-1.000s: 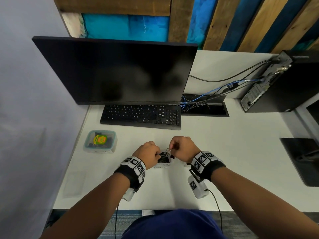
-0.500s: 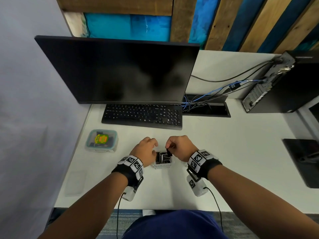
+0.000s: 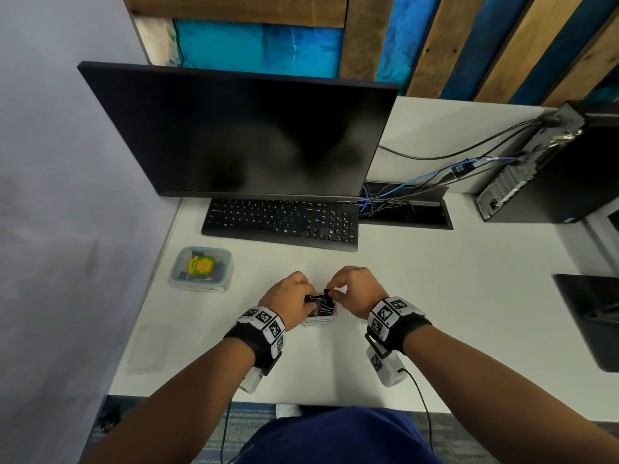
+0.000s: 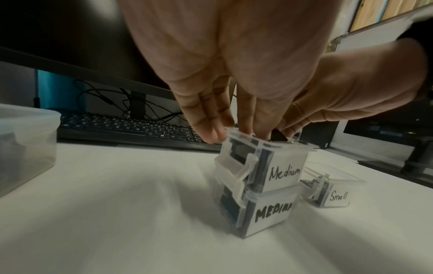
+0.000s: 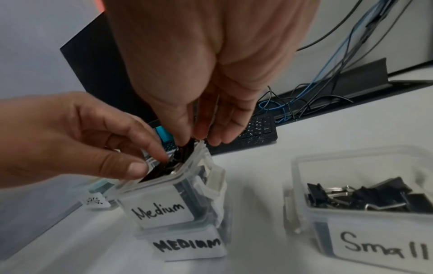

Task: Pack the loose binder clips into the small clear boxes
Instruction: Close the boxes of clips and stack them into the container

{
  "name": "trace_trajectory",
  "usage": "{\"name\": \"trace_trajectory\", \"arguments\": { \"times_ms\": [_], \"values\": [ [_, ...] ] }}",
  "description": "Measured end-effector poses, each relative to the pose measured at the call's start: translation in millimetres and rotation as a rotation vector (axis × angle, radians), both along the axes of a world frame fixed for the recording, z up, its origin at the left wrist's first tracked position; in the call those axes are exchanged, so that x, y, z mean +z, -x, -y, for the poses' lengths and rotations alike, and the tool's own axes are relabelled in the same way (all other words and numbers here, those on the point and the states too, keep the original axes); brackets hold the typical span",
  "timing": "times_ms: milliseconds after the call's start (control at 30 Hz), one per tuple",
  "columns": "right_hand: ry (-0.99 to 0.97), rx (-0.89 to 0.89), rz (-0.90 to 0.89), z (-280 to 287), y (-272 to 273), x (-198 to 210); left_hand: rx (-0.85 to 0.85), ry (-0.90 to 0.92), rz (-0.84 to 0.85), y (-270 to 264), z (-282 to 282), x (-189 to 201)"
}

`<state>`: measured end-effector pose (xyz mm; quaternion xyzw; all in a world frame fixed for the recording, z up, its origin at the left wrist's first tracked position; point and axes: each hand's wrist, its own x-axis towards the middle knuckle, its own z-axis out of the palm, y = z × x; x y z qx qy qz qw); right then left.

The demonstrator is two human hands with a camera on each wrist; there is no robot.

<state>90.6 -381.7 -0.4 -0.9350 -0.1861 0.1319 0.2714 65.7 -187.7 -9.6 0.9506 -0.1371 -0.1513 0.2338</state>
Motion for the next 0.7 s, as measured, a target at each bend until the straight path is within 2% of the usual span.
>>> {"name": "trace_trajectory", "arguments": {
  "times_ms": [333,533,700],
  "values": [
    [0.056,-0.102,-0.072,-12.0,-0.8,0.6,-0.071,-0.026,-0.006,0.5,2.7,5.2],
    [-0.026,-0.205,-0.144,-7.1,-2.1,2.1,-0.076,-0.049,-0.023,-0.1,3.1,7.6],
    [-0.017,-0.196,-0.167,-2.1,-3.0,3.1,-0.039,-0.036,-0.042,1.4,4.5,8.6]
  ]
}}
